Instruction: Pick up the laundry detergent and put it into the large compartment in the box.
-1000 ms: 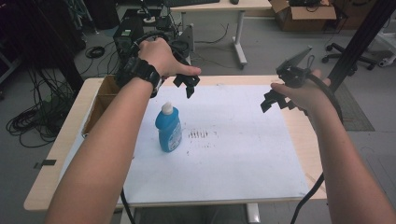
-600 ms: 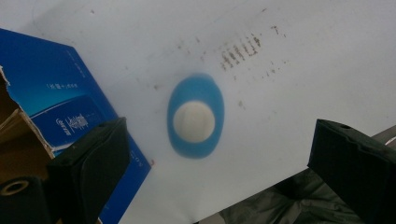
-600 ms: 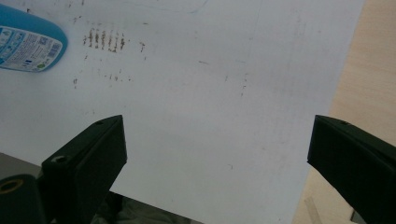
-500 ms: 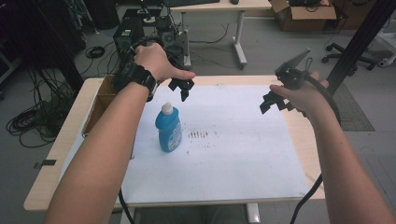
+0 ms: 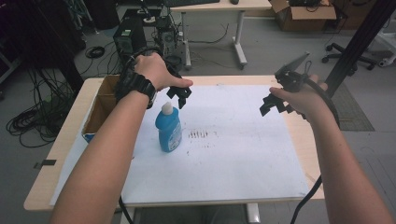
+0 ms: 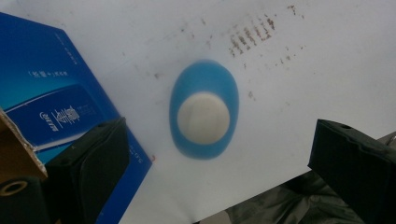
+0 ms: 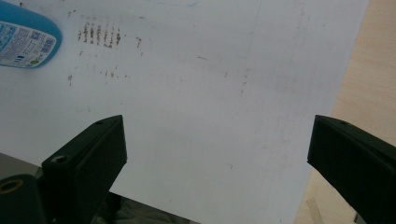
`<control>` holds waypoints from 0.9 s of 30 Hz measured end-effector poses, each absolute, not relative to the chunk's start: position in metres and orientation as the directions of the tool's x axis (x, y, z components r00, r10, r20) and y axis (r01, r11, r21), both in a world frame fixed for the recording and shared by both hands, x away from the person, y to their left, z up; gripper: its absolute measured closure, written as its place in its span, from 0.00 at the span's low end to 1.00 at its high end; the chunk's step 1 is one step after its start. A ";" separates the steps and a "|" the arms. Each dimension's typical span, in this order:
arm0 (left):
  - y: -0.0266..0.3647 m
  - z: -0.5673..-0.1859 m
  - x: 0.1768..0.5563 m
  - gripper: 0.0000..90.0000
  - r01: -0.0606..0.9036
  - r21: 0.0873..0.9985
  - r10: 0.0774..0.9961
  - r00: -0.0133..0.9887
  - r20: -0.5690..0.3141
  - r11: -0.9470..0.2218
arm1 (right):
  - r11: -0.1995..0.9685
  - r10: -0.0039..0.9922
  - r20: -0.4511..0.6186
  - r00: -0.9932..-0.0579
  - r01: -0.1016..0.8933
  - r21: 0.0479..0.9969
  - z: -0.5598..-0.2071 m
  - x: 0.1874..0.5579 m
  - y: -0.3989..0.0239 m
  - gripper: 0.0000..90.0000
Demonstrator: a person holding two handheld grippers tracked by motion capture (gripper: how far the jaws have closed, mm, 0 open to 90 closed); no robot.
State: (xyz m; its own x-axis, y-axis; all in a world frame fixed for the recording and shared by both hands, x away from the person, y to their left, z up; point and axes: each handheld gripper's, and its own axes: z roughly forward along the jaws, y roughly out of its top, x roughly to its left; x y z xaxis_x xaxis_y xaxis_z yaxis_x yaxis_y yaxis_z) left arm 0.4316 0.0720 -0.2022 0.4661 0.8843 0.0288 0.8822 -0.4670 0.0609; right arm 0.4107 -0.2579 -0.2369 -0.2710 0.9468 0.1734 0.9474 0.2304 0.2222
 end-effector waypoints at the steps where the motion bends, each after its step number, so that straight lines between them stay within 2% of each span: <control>1: 0.072 -0.204 0.432 0.06 0.883 0.058 0.885 0.465 0.030 -0.465 | 0.232 0.946 0.174 -0.273 0.947 0.220 -0.238 0.411 -0.258 0.06; 27: 0.074 -0.253 0.440 0.06 0.882 0.003 0.882 0.470 0.039 -0.471 | 0.247 0.943 0.176 -0.284 0.947 0.203 -0.255 0.412 -0.257 0.06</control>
State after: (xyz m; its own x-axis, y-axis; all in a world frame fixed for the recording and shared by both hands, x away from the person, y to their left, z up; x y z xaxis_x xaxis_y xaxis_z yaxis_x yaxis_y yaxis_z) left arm 0.4404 0.0744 -0.2534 0.4705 0.8816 0.0387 0.8822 -0.4709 0.0031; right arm 0.4120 -0.2573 -0.2547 -0.2836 0.9427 0.1760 0.9474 0.2471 0.2033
